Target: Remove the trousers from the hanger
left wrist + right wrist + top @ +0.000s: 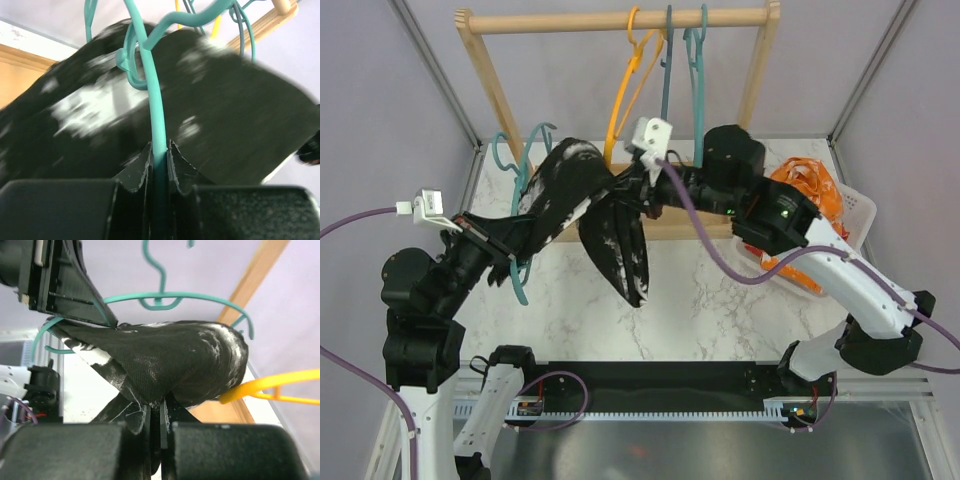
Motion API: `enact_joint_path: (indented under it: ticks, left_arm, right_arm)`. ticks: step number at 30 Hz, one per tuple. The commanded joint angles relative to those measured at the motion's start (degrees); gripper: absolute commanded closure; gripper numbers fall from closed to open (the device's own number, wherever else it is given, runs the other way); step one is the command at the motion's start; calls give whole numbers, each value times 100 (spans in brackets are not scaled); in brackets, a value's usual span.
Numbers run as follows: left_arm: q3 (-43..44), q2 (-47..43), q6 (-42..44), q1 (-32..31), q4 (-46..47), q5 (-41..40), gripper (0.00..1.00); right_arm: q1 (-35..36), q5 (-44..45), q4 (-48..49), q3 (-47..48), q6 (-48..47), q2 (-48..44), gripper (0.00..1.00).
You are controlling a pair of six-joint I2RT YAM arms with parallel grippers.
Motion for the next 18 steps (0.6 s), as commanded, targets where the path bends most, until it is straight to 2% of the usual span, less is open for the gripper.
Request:
enact_joint_path:
  ticks: [1, 6, 18]
  left_arm:
    - [-18, -89, 521, 30, 83, -457, 98]
    - [70, -63, 600, 30, 39, -457, 98]
    - [378, 42, 715, 30, -57, -273, 98]
  right_arm:
    - [-588, -1080, 1120, 510, 974, -1009, 100]
    - [-1169, -1608, 1401, 26, 1659, -1773, 100]
    - [-2285, -1908, 1542, -1028, 2224, -3364, 100]
